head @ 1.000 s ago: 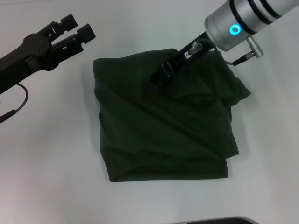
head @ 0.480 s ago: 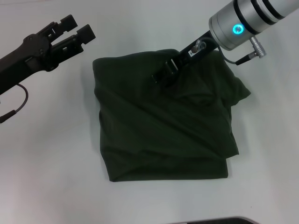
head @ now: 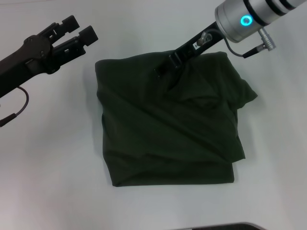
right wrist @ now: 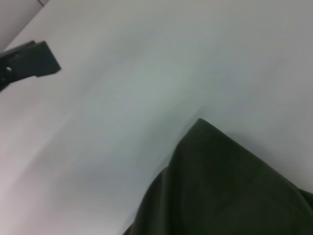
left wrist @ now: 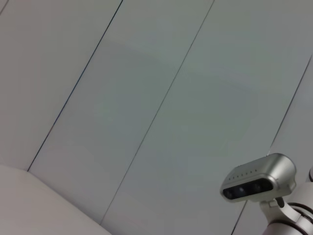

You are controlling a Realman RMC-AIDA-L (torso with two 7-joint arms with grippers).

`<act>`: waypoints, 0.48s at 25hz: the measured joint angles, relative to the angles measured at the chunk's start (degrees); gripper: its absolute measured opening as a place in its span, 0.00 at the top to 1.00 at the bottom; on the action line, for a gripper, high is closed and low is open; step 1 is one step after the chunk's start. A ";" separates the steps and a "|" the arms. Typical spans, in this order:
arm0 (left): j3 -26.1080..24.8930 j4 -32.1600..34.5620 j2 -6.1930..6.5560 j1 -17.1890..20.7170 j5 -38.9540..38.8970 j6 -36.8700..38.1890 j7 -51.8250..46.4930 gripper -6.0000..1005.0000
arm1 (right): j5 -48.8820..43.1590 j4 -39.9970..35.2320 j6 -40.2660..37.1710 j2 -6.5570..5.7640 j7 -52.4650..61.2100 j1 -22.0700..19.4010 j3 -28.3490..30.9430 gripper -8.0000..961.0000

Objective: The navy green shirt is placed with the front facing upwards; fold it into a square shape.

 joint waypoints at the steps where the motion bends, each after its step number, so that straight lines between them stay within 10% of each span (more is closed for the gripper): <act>1: 0.00 0.00 0.00 0.00 0.00 0.05 0.00 0.09 | 0.09 -0.84 -0.62 0.06 0.03 -0.23 0.02 0.46; 12: -0.17 0.04 0.00 -0.05 -0.07 -0.21 0.03 0.09 | -0.93 -7.00 -4.84 0.14 2.82 -1.95 -1.33 0.46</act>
